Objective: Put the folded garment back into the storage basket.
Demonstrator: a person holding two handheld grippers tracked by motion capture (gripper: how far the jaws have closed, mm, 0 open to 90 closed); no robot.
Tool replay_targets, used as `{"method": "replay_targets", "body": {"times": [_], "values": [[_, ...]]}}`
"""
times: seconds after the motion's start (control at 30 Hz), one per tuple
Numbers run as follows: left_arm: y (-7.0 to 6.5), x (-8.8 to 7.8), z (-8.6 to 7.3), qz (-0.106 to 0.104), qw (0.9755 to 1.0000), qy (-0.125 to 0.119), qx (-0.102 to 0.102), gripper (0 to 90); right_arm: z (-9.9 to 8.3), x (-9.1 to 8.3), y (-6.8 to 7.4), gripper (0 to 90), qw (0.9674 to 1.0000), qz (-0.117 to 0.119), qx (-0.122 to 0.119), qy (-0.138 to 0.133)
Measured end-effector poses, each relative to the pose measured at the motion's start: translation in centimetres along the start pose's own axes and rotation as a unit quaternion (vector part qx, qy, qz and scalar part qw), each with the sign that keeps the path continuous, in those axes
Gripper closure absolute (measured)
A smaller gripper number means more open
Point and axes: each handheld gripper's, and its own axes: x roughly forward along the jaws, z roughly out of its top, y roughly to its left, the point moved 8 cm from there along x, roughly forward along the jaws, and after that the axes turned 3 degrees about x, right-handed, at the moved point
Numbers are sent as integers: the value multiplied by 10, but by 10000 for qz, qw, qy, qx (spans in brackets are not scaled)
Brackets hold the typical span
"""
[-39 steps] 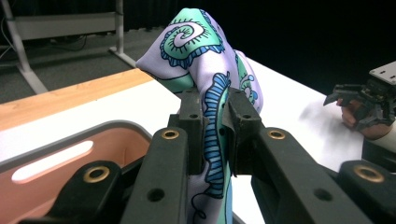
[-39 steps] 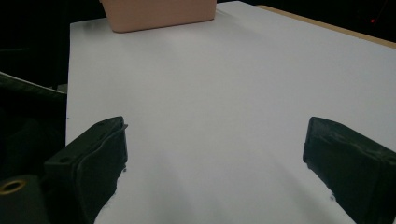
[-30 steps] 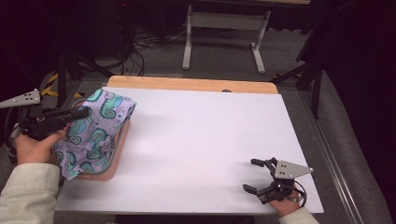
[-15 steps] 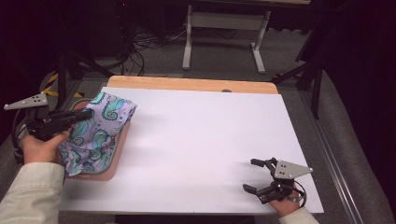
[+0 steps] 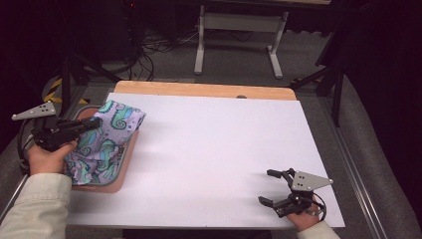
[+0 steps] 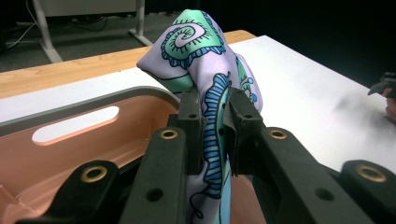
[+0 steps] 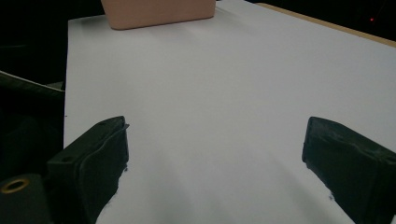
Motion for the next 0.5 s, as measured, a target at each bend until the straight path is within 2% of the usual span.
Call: {"method": "replay_targets", "body": {"times": [0.5], "values": [[10,5,-6,253,9996,86,-10,783,0,0,0,78,10000,11,-3,6]]}}
